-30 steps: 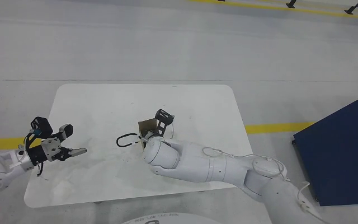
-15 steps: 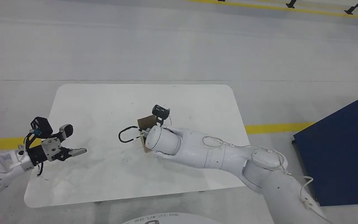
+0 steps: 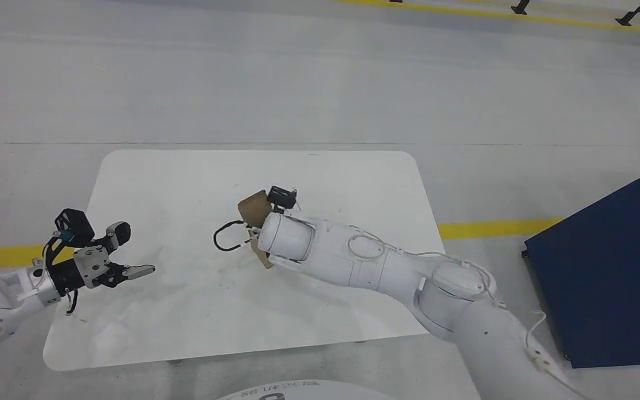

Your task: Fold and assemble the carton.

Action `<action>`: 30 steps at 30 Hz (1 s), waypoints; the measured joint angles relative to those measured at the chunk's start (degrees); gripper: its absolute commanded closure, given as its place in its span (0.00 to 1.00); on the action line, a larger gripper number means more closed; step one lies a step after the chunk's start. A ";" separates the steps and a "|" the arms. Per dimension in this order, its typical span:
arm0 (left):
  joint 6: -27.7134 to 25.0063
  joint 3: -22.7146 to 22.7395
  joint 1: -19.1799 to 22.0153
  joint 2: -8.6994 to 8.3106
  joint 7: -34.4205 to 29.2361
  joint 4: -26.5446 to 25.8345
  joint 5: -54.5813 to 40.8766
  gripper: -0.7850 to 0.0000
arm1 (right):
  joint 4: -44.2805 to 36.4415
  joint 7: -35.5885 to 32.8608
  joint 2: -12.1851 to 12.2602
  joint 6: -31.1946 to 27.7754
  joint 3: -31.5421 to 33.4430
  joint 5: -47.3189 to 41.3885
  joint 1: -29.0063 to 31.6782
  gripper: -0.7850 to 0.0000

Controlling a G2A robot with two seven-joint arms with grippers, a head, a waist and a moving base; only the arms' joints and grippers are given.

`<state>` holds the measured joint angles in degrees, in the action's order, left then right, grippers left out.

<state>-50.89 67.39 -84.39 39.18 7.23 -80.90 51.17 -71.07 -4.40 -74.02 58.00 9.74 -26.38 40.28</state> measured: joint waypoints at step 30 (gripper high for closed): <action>0.00 0.00 0.00 0.00 0.00 0.00 0.00 0.00 | 3.87 3.17 -5.70 0.00 7.24 4.33 3.48 1.00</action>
<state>-50.89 67.39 -84.39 39.18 7.23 -80.90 51.17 -67.20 -1.24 -79.72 58.00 16.98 -22.05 43.76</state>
